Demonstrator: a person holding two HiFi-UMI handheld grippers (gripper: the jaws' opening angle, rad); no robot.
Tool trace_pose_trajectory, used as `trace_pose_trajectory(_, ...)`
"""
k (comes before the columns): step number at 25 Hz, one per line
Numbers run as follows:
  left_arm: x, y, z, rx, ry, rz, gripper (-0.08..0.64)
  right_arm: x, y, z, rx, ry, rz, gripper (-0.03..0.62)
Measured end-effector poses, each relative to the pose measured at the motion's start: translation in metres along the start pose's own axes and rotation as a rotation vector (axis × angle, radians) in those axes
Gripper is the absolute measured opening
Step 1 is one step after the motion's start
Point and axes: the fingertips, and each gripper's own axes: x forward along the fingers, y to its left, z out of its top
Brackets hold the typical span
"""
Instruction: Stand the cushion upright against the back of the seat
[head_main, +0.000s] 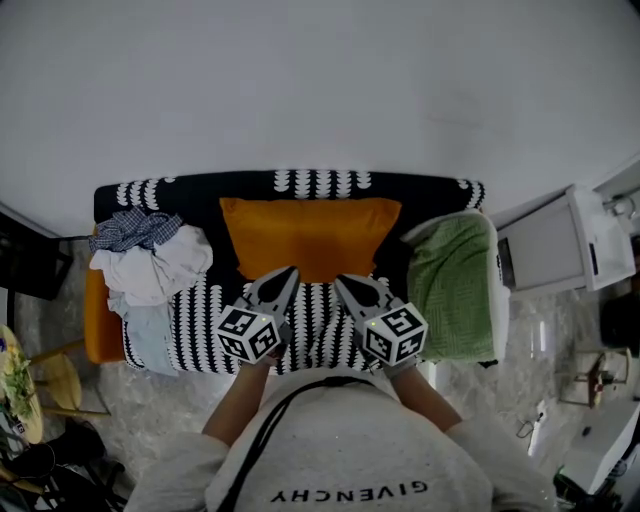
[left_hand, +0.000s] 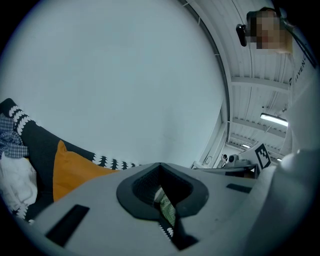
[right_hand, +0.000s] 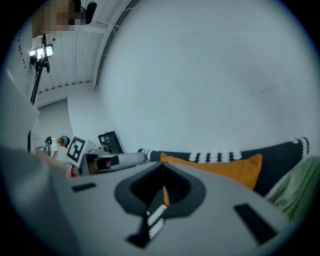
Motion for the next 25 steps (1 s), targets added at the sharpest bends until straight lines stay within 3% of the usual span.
trace_pose_trajectory(25,-0.018,0.013,-0.006,-0.031,-0.011,0.058,0.023,0.004,0.005,-0.009,0.019,0.013,0.015,0.018)
